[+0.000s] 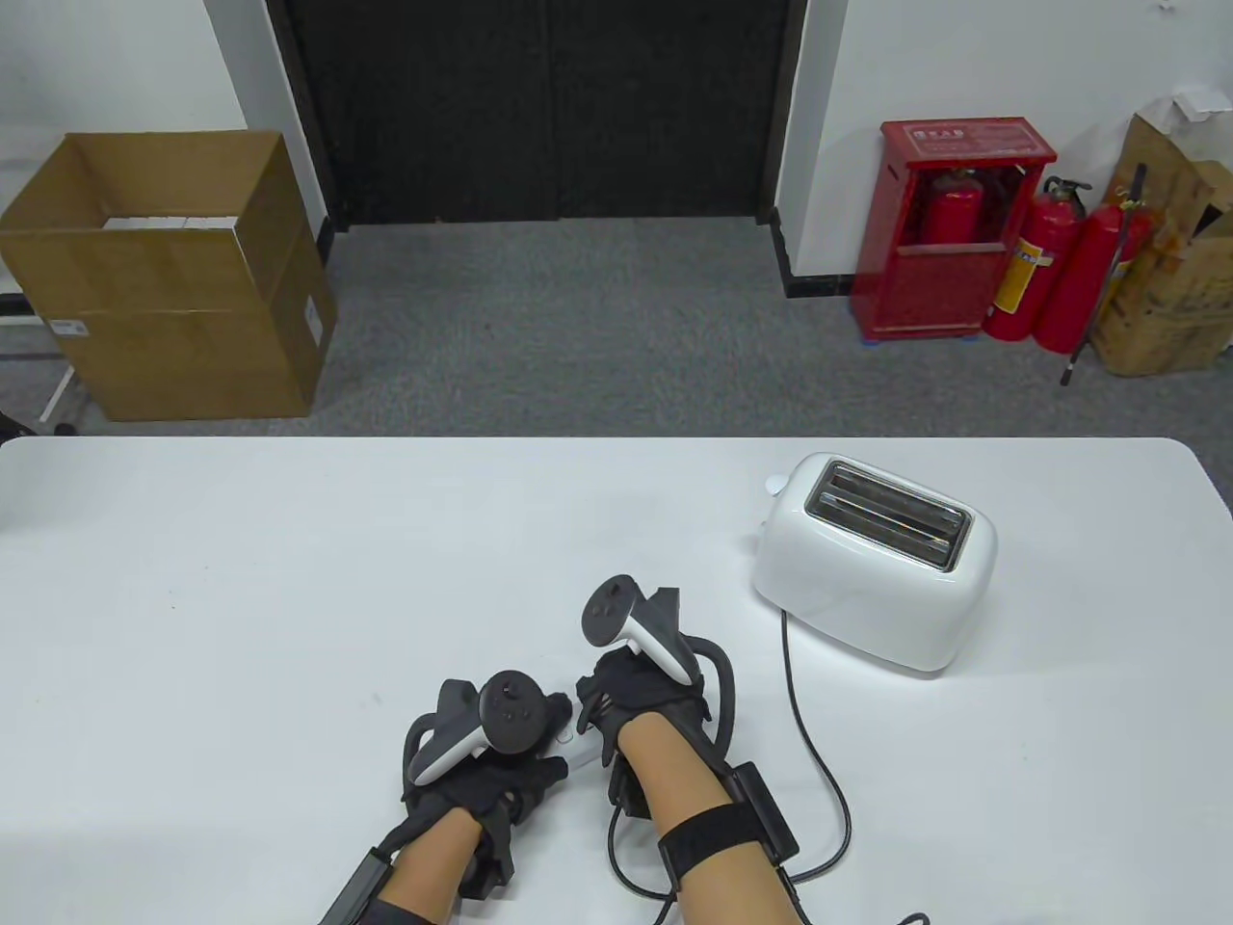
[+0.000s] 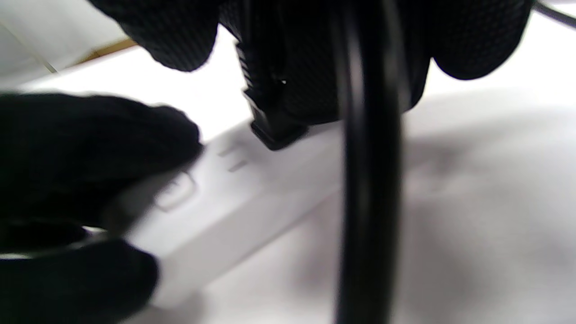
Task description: Plug the toaster into the power strip
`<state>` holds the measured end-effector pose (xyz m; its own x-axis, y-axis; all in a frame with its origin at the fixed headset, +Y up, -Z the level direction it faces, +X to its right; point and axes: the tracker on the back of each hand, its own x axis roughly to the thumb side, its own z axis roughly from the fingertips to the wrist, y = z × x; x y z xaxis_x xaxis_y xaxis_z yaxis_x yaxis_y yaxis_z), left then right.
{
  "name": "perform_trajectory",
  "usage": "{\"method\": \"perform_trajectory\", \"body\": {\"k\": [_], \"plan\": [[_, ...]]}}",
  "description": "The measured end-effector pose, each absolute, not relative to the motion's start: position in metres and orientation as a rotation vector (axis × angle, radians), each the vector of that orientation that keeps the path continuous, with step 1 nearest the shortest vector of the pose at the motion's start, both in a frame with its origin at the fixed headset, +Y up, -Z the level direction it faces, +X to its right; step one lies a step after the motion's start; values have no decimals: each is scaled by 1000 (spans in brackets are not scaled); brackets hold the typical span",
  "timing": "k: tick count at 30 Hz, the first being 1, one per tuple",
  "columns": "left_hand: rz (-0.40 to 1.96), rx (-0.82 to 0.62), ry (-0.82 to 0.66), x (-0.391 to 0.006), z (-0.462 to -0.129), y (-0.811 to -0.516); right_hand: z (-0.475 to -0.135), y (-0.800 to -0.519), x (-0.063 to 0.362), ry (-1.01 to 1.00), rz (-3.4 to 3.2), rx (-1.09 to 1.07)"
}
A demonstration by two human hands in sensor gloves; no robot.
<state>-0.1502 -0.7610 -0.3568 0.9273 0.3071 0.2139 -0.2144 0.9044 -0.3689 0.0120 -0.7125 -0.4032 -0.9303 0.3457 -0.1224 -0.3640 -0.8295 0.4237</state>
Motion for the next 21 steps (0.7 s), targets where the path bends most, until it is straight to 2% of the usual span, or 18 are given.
{"method": "perform_trajectory", "body": {"k": [5, 10, 16, 18, 21], "plan": [[249, -435, -254, -148, -363, -755, -393, -692, 30, 457, 2600, -24], [253, -360, -213, -162, -366, -733, -377, -671, 54, 221, 2616, 38], [193, -45, -184, -186, -355, -686, -357, -669, 78, -72, 2672, 128], [177, 50, -180, -195, -350, -678, -352, -672, 81, -134, 2700, 163], [133, 119, -180, -206, -345, -678, -347, -680, 82, -231, 2788, 204]]}}
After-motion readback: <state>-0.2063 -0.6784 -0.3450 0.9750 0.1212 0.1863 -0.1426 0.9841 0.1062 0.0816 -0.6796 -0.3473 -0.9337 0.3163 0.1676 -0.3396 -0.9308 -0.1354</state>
